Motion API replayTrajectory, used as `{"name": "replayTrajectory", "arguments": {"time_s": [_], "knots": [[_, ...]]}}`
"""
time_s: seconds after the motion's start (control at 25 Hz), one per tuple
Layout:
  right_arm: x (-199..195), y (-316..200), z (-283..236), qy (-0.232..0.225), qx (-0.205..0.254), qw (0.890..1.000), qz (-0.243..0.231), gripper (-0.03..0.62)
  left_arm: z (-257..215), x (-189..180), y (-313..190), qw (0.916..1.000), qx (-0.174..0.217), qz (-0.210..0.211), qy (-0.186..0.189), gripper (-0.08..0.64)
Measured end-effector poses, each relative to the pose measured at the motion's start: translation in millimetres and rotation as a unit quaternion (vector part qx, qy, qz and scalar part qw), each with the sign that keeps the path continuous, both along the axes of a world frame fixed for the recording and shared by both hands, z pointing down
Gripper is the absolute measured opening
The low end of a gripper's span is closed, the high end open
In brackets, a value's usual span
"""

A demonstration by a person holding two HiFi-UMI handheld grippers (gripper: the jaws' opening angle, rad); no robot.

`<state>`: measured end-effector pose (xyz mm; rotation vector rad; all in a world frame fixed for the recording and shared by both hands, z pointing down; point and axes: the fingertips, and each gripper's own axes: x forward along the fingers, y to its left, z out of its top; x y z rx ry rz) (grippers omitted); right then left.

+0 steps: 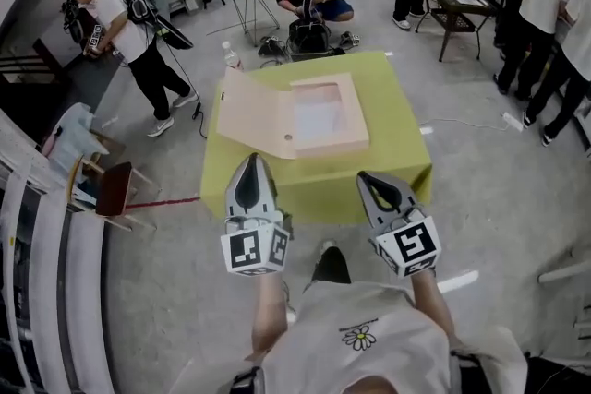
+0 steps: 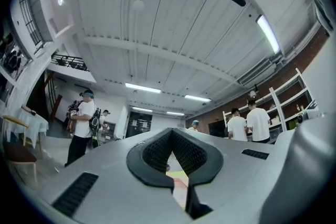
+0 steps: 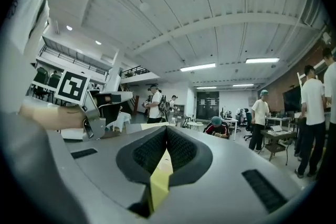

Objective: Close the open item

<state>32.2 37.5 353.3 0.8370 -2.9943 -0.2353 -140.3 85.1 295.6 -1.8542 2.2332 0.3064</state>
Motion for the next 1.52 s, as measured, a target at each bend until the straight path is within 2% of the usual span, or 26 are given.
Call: {"name": "replayTrajectory", "arguments": {"time_s": [0.16,0.28,0.48,0.56,0.64,0.76,0.88,1.08,1.36,1.52], "knots": [[-60.7,-74.9,-13.9,0.043,0.053,0.997,0.019,0.014,-1.8,-49.9,-62.8,0.9998,-0.005,0.013,0.012,0.012],[-97.3,-129.7,-32.7,0.034,0.079,0.996,0.036,0.014,-5.8,-85.9,-109.4,0.9999,-0.01,0.011,-0.007,0.012],[-129.5,-201.2,-57.2,0.008,0.078,0.994,0.081,0.014,-26.4,-133.5,-178.1,0.9991,0.009,0.007,-0.04,0.012],[-133.2,-221.2,-55.0,0.009,0.057,0.994,0.093,0.014,-28.5,-146.9,-198.4,0.9988,0.004,0.002,-0.05,0.012],[-133.9,-239.1,-50.7,0.008,0.026,0.994,0.106,0.014,-26.1,-155.1,-213.4,0.9993,-0.003,0.003,-0.036,0.012],[-131.3,-252.6,-37.0,-0.004,-0.017,0.993,0.116,0.014,-10.0,-152.0,-216.8,0.9996,-0.025,0.009,-0.006,0.012],[-126.7,-262.8,-31.1,-0.016,-0.038,0.993,0.113,0.014,1.6,-144.1,-216.7,0.9993,-0.035,-0.004,0.007,0.012],[-119.5,-262.7,-29.6,-0.013,-0.034,0.997,0.067,0.014,5.1,-130.7,-216.1,0.9987,-0.03,-0.025,0.033,0.012],[-121.0,-258.1,-28.0,-0.017,-0.038,0.999,0.032,0.014,5.2,-127.6,-207.6,0.9973,-0.029,-0.05,0.046,0.012],[-125.5,-250.8,-31.2,-0.014,-0.032,0.999,0.012,0.014,-3.3,-149.3,-184.1,0.9943,-0.005,-0.102,0.031,0.014]]}}
